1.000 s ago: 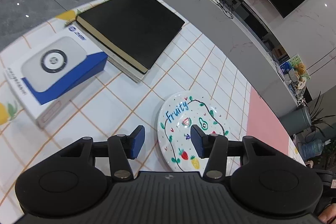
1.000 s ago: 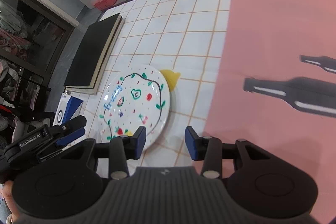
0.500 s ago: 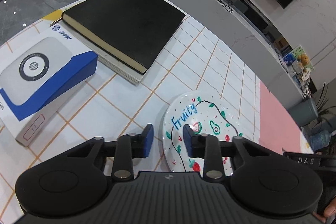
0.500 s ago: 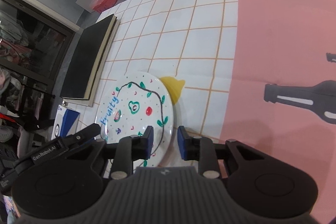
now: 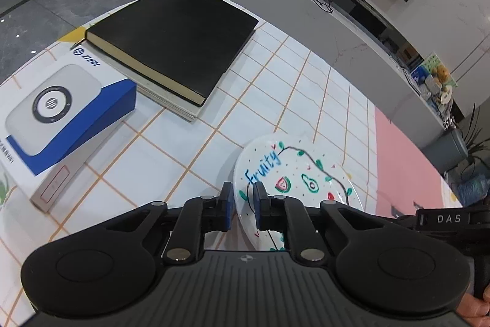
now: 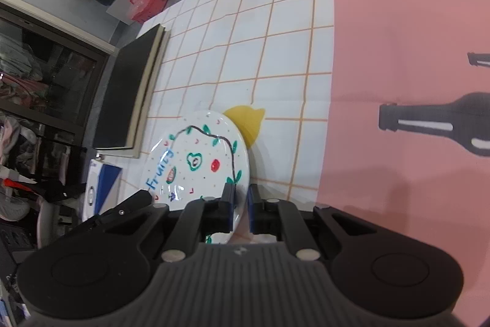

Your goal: Organize plates and bowls

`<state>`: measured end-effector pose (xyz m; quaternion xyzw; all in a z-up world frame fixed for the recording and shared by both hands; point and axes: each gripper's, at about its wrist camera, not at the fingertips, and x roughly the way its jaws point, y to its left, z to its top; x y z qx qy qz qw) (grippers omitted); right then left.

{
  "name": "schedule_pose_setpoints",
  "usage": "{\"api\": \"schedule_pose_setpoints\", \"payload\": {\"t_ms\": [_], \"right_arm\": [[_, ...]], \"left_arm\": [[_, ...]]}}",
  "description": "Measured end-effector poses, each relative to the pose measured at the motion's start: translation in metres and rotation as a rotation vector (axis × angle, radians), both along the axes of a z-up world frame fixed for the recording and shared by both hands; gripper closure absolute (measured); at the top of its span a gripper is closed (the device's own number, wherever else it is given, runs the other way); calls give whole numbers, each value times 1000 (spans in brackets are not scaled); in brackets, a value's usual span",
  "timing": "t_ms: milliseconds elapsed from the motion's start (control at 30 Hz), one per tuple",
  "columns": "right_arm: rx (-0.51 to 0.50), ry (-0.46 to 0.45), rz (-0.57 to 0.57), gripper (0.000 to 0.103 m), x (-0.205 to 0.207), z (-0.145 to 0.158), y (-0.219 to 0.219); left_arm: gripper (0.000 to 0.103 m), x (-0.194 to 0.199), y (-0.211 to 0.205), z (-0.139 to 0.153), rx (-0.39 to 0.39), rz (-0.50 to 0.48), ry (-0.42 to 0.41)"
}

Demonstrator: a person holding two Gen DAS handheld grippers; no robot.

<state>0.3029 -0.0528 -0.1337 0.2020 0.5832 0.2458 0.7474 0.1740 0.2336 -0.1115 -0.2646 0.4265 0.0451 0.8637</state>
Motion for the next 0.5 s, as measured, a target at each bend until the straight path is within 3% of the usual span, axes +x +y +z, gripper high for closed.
{"api": "schedule_pose_setpoints", "payload": {"t_ms": [500], "right_arm": [[33, -75, -34, 96, -37, 47, -37]], "left_arm": [[88, -28, -32, 49, 3, -16, -50]]}}
